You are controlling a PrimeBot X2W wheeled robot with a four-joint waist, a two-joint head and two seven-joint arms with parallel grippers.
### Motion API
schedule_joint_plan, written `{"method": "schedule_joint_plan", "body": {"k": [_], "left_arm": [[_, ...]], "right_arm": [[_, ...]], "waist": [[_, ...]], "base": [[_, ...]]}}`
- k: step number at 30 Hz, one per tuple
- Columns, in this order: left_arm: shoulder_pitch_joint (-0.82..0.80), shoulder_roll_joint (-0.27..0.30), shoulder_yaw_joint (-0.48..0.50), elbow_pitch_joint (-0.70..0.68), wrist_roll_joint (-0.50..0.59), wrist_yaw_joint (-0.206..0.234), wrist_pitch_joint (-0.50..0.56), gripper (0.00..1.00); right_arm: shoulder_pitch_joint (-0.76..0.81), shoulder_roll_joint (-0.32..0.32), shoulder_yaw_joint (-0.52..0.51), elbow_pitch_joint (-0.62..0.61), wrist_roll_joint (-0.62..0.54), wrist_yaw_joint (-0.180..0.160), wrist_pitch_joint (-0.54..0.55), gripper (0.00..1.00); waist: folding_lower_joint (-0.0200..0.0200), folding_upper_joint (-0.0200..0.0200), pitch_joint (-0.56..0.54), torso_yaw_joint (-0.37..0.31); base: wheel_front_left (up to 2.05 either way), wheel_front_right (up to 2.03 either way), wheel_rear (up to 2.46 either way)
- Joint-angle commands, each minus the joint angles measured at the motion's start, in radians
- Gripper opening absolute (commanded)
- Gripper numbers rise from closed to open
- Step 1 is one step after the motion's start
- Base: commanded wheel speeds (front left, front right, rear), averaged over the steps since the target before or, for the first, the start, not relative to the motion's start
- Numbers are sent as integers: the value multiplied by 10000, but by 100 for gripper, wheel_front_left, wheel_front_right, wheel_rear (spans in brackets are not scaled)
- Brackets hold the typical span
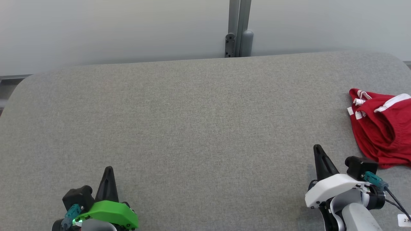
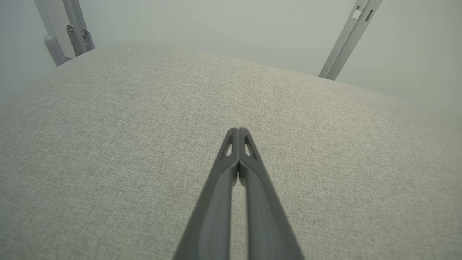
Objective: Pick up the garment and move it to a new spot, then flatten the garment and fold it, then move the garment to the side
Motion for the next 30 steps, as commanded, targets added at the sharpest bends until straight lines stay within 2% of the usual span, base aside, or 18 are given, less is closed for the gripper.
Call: {"method": "schedule_joint_plan", "body": {"k": [1, 10, 30], "left_arm": [[-173, 23, 93, -216, -449, -81, 86, 0], [-185, 32, 314, -442, -2192, -290, 517, 0], [-258, 48, 727, -762, -5065, -639, 1279, 0]], "right_arm": [[-124, -44, -50, -259, 478, -1, 79, 0], [20, -55, -144, -592, 2310, -3, 484, 0], [184, -75, -378, -1062, 5327, -5, 1241, 0]], "waist": [[0, 0, -3, -5], [0, 0, -33, -38], [0, 0, -92, -102]], "base": [[0, 0, 0], [0, 0, 0], [0, 0, 0]]}}
